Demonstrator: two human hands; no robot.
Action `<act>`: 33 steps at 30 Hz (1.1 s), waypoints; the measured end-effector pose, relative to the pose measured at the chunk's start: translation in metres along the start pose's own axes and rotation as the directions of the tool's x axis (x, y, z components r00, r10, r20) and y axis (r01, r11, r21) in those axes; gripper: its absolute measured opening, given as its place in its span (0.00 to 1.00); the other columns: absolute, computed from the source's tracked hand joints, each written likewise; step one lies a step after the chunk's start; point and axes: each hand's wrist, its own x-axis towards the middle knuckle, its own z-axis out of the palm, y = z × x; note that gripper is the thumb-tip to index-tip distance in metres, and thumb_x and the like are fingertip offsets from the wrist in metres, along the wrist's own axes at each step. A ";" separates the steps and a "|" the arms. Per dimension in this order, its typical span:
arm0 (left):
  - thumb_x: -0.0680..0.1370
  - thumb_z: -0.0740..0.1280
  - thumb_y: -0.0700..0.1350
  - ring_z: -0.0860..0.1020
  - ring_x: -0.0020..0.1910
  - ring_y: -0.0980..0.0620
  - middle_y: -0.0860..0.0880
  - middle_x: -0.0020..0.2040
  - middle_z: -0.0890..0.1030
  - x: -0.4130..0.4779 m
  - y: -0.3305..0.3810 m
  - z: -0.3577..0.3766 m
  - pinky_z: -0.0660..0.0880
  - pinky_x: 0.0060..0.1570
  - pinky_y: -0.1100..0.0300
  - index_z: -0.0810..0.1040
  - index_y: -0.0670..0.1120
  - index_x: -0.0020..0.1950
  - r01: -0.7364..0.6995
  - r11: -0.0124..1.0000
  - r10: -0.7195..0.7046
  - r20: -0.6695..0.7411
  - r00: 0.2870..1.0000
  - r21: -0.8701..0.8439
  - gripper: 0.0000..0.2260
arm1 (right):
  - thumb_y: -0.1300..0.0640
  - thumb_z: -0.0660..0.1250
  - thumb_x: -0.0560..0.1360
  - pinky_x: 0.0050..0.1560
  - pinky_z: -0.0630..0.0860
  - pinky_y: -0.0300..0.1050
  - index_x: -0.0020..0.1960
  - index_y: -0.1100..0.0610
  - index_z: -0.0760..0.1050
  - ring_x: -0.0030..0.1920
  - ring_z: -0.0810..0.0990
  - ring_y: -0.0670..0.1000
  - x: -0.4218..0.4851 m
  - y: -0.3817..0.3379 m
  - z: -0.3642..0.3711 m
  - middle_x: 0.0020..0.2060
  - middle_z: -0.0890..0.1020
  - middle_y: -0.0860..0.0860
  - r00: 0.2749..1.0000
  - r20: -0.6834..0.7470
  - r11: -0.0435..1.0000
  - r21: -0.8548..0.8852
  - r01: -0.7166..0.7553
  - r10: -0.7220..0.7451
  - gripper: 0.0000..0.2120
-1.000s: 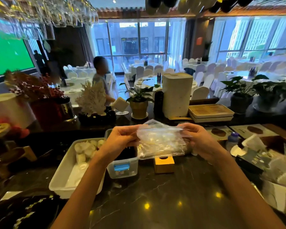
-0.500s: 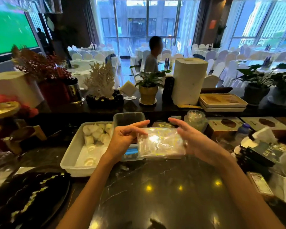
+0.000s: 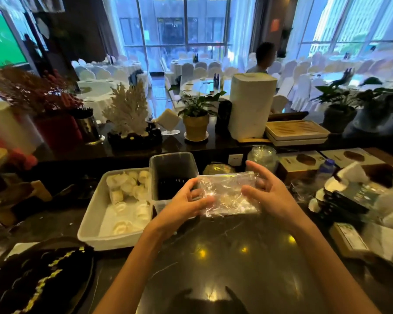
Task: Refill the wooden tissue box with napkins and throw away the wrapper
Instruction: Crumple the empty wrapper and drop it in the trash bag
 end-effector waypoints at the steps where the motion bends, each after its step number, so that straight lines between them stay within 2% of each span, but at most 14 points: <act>1: 0.72 0.75 0.47 0.83 0.57 0.50 0.49 0.60 0.83 0.005 -0.002 0.004 0.81 0.48 0.60 0.69 0.54 0.69 -0.005 1.000 0.005 -0.010 1.000 0.001 0.27 | 0.57 0.73 0.72 0.44 0.82 0.40 0.72 0.37 0.64 0.53 0.85 0.49 -0.003 0.002 -0.008 0.55 0.84 0.53 1.000 -0.015 0.999 0.032 -0.024 0.025 0.34; 3: 0.73 0.75 0.43 0.84 0.54 0.49 0.49 0.57 0.84 0.017 -0.005 0.016 0.81 0.46 0.59 0.71 0.54 0.65 -0.016 1.000 0.016 -0.024 1.000 -0.010 0.23 | 0.48 0.77 0.68 0.46 0.82 0.43 0.71 0.34 0.63 0.56 0.84 0.49 -0.012 0.008 -0.026 0.56 0.84 0.51 0.992 -0.009 0.988 0.089 -0.124 0.125 0.37; 5: 0.73 0.74 0.41 0.84 0.53 0.50 0.50 0.56 0.84 0.031 -0.009 0.036 0.82 0.46 0.58 0.72 0.54 0.63 -0.030 0.999 0.031 -0.001 1.000 0.019 0.22 | 0.44 0.79 0.64 0.49 0.82 0.47 0.70 0.35 0.65 0.57 0.83 0.51 -0.026 0.017 -0.050 0.59 0.84 0.50 0.974 0.038 0.965 0.132 -0.226 0.223 0.38; 8: 0.71 0.75 0.41 0.84 0.54 0.47 0.47 0.56 0.84 0.046 -0.018 0.076 0.83 0.49 0.51 0.72 0.51 0.64 -0.020 0.999 0.016 0.081 0.997 0.045 0.24 | 0.47 0.81 0.62 0.49 0.82 0.47 0.69 0.44 0.69 0.56 0.84 0.54 -0.057 0.029 -0.089 0.56 0.85 0.51 0.960 -0.010 0.947 0.163 -0.275 0.281 0.38; 11: 0.71 0.76 0.39 0.84 0.53 0.46 0.45 0.56 0.84 0.059 -0.025 0.130 0.83 0.46 0.53 0.73 0.51 0.63 0.030 0.998 -0.038 0.167 0.985 0.053 0.23 | 0.50 0.80 0.64 0.58 0.80 0.55 0.70 0.53 0.70 0.57 0.83 0.55 -0.096 0.040 -0.136 0.56 0.85 0.54 0.945 -0.128 0.944 0.180 -0.278 0.302 0.38; 14: 0.71 0.75 0.40 0.84 0.54 0.45 0.45 0.56 0.84 0.069 -0.036 0.191 0.82 0.45 0.55 0.74 0.51 0.62 0.144 0.989 -0.149 0.299 0.943 0.039 0.22 | 0.48 0.81 0.62 0.57 0.80 0.54 0.62 0.49 0.79 0.55 0.84 0.54 -0.144 0.048 -0.182 0.54 0.86 0.54 0.921 -0.222 0.935 0.226 -0.272 0.321 0.30; 17: 0.73 0.75 0.41 0.82 0.57 0.44 0.42 0.59 0.83 0.070 -0.059 0.258 0.82 0.50 0.50 0.78 0.49 0.62 0.264 0.963 -0.262 0.438 0.860 0.058 0.19 | 0.55 0.78 0.66 0.46 0.82 0.44 0.62 0.56 0.79 0.51 0.85 0.52 -0.203 0.067 -0.229 0.53 0.85 0.56 0.887 -0.271 0.895 0.358 -0.266 0.373 0.25; 19: 0.73 0.74 0.41 0.82 0.55 0.44 0.41 0.60 0.82 0.070 -0.078 0.309 0.82 0.52 0.50 0.79 0.48 0.62 0.302 0.948 -0.310 0.509 0.803 0.100 0.18 | 0.60 0.74 0.69 0.46 0.82 0.43 0.62 0.59 0.78 0.52 0.85 0.54 -0.248 0.084 -0.263 0.55 0.84 0.58 0.856 -0.299 0.858 0.439 -0.268 0.421 0.22; 22: 0.72 0.74 0.41 0.82 0.56 0.46 0.40 0.61 0.81 0.067 -0.104 0.380 0.81 0.52 0.55 0.79 0.47 0.63 0.359 0.915 -0.392 0.607 0.691 0.181 0.19 | 0.60 0.74 0.69 0.46 0.83 0.42 0.59 0.58 0.81 0.49 0.85 0.52 -0.314 0.112 -0.305 0.54 0.85 0.57 0.803 -0.332 0.808 0.517 -0.284 0.494 0.18; 25: 0.73 0.73 0.41 0.78 0.63 0.41 0.39 0.66 0.77 0.066 -0.140 0.449 0.78 0.59 0.47 0.74 0.44 0.69 0.520 0.827 -0.492 0.719 0.491 0.211 0.24 | 0.63 0.72 0.72 0.37 0.81 0.38 0.57 0.59 0.81 0.42 0.86 0.47 -0.381 0.148 -0.341 0.46 0.87 0.54 0.698 -0.423 0.765 0.578 -0.283 0.578 0.14; 27: 0.74 0.72 0.46 0.78 0.61 0.39 0.39 0.64 0.78 0.062 -0.164 0.487 0.78 0.56 0.46 0.72 0.43 0.70 0.607 0.746 -0.581 0.712 0.394 0.273 0.25 | 0.65 0.71 0.73 0.34 0.80 0.36 0.56 0.60 0.81 0.37 0.85 0.45 -0.417 0.173 -0.355 0.42 0.87 0.52 0.639 -0.467 0.752 0.595 -0.284 0.611 0.12; 28: 0.75 0.71 0.47 0.80 0.57 0.40 0.40 0.61 0.80 0.059 -0.178 0.506 0.80 0.52 0.48 0.73 0.43 0.68 0.621 0.716 -0.634 0.668 0.389 0.318 0.23 | 0.65 0.71 0.73 0.33 0.79 0.36 0.56 0.60 0.81 0.36 0.85 0.45 -0.433 0.186 -0.361 0.41 0.87 0.51 0.613 -0.477 0.741 0.606 -0.289 0.629 0.11; 31: 0.79 0.67 0.44 0.81 0.43 0.48 0.40 0.50 0.79 0.052 -0.221 0.553 0.82 0.38 0.56 0.73 0.36 0.65 0.549 0.703 -0.705 0.540 0.459 0.452 0.18 | 0.66 0.70 0.74 0.32 0.80 0.37 0.59 0.62 0.79 0.34 0.84 0.44 -0.466 0.223 -0.376 0.40 0.87 0.51 0.542 -0.454 0.673 0.666 -0.321 0.707 0.13; 33: 0.79 0.66 0.40 0.82 0.41 0.49 0.41 0.49 0.80 0.052 -0.249 0.572 0.82 0.33 0.58 0.74 0.36 0.63 0.466 0.713 -0.701 0.505 0.504 0.524 0.14 | 0.65 0.69 0.75 0.37 0.83 0.39 0.61 0.61 0.78 0.38 0.85 0.46 -0.478 0.247 -0.381 0.43 0.87 0.52 0.495 -0.406 0.596 0.735 -0.322 0.768 0.15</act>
